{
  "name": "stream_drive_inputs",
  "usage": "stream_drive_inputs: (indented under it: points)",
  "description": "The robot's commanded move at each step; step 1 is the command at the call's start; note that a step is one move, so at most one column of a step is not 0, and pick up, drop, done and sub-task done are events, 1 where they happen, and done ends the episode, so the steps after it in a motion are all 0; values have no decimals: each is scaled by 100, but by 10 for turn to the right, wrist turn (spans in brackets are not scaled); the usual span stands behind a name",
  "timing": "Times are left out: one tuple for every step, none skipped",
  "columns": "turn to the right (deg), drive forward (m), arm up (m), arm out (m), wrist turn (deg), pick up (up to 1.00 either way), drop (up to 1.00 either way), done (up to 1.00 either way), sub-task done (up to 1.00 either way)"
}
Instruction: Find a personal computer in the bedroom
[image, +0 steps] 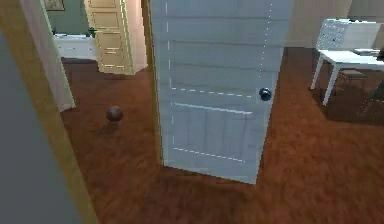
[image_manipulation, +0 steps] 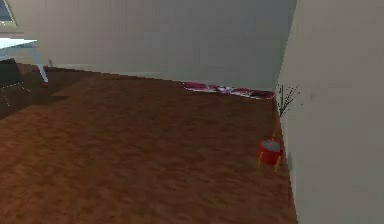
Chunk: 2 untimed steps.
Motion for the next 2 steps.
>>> stream_drive_inputs:
  points:
    - [0,90,0,0,0,0,0,0,0]
    - [-390,0,0,0,0,0,0,0,0]
